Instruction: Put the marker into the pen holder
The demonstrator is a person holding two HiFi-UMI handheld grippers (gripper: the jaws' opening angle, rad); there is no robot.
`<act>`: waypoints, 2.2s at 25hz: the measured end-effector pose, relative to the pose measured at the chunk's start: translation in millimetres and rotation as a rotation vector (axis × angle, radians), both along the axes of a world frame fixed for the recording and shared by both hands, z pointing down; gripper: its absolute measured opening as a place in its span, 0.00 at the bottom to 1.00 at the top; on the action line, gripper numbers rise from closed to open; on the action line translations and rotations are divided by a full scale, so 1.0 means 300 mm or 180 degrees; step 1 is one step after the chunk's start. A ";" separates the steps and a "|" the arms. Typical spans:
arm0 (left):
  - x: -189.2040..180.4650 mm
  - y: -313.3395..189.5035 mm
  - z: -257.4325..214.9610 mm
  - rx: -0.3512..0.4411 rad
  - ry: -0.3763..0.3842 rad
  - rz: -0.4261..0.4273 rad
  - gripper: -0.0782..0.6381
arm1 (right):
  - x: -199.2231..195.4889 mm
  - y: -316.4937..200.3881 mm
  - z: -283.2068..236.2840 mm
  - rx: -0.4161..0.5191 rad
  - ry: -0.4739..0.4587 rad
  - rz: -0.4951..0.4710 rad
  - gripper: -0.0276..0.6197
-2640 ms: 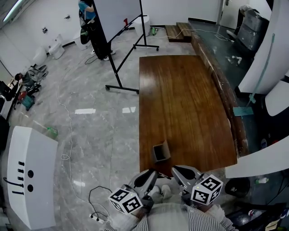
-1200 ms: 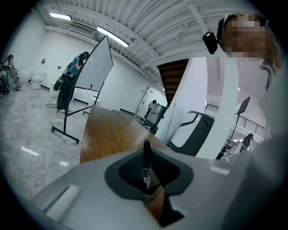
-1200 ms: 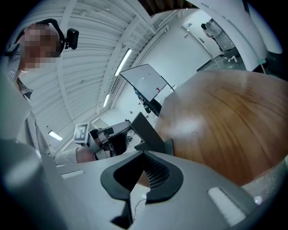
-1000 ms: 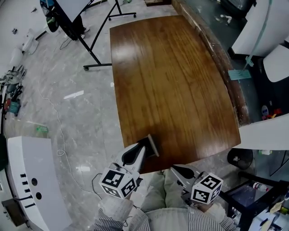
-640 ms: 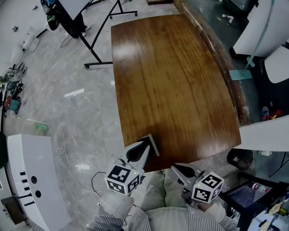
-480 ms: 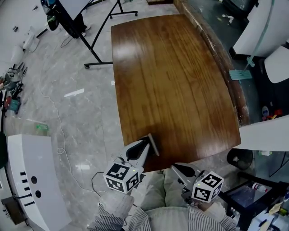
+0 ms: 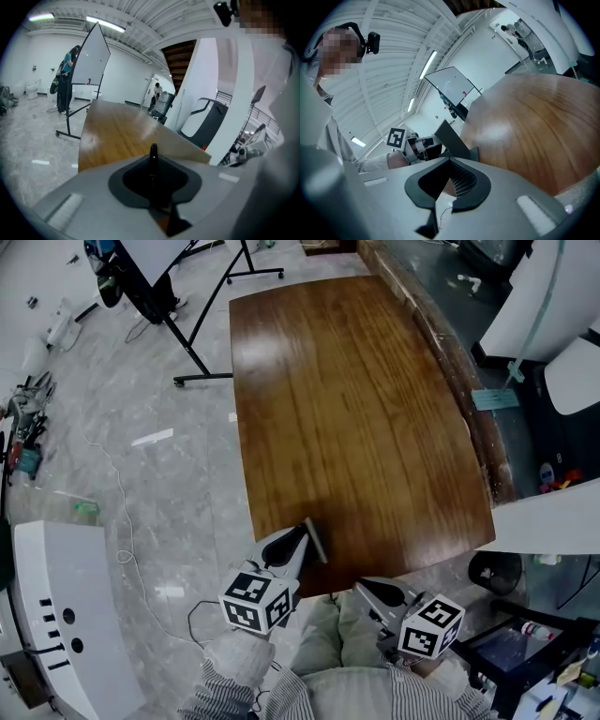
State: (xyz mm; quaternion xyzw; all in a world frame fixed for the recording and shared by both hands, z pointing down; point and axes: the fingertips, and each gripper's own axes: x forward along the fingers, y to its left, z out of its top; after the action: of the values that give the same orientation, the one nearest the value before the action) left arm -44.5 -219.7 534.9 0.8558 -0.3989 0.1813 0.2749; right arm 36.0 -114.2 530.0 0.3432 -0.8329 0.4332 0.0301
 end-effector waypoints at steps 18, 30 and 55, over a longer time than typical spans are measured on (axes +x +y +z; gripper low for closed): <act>-0.032 0.126 -0.209 0.0258 0.0409 -0.0019 0.16 | -0.061 0.003 -0.183 0.0476 0.0097 -0.0283 0.04; 0.005 0.391 -0.290 0.0291 0.0760 -0.0027 0.12 | -0.152 0.078 -0.294 0.0798 0.0141 -0.0581 0.04; -0.006 0.488 -0.267 0.0145 0.1132 -0.0175 0.12 | -0.182 0.132 -0.268 0.0890 0.0439 -0.0859 0.04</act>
State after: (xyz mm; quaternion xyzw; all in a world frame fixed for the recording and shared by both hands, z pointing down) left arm -46.3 -73.4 454.8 0.8692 -0.3712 0.0104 0.3265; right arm -18.7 -74.7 449.5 0.2582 -0.9193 0.2809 0.0968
